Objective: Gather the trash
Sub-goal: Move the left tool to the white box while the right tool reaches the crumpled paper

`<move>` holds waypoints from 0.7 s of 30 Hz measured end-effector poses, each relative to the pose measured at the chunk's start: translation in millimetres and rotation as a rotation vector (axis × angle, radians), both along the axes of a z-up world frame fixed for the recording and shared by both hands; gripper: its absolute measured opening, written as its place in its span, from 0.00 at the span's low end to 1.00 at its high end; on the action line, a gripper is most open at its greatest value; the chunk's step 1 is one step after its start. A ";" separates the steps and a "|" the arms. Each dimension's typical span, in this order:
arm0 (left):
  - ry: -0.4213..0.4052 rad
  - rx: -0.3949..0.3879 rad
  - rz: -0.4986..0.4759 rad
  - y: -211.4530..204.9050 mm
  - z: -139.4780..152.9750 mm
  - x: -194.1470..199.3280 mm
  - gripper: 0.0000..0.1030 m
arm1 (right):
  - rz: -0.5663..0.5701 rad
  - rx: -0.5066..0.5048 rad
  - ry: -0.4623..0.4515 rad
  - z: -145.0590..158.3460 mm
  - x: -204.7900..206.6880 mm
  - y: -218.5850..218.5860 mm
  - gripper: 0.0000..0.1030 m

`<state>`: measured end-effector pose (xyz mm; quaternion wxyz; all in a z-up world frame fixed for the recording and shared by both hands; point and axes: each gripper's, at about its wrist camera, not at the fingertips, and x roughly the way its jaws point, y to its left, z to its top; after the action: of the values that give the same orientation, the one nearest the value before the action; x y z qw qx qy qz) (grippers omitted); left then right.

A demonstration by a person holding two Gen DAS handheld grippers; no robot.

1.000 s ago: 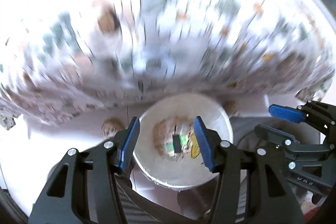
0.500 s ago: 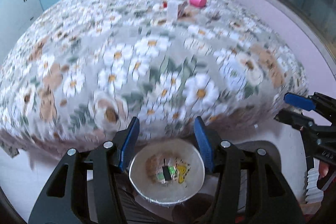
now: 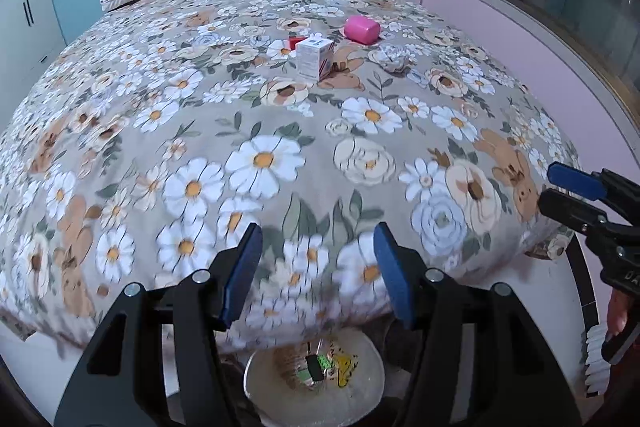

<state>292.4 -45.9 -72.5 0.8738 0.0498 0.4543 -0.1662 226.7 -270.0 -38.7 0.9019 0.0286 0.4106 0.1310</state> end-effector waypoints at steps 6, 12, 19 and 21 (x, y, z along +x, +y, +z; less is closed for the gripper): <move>-0.054 0.002 -0.019 -14.4 -7.1 43.8 0.68 | -0.066 0.008 0.003 -14.5 43.6 -14.9 0.60; -0.068 0.002 -0.041 -28.4 -17.0 93.2 0.70 | -0.101 -0.001 0.023 -30.9 84.9 -29.3 0.63; -0.105 0.014 -0.047 -43.0 -34.6 148.5 0.75 | -0.129 0.000 0.014 -49.2 132.4 -42.8 0.77; -0.103 0.000 -0.054 -44.6 -39.5 160.9 0.75 | -0.134 -0.004 0.015 -54.3 143.8 -45.7 0.79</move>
<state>453.3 -90.5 -112.0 0.8911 0.0704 0.4073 -0.1871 370.5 -315.7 -93.0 0.9056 0.0551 0.4148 0.0690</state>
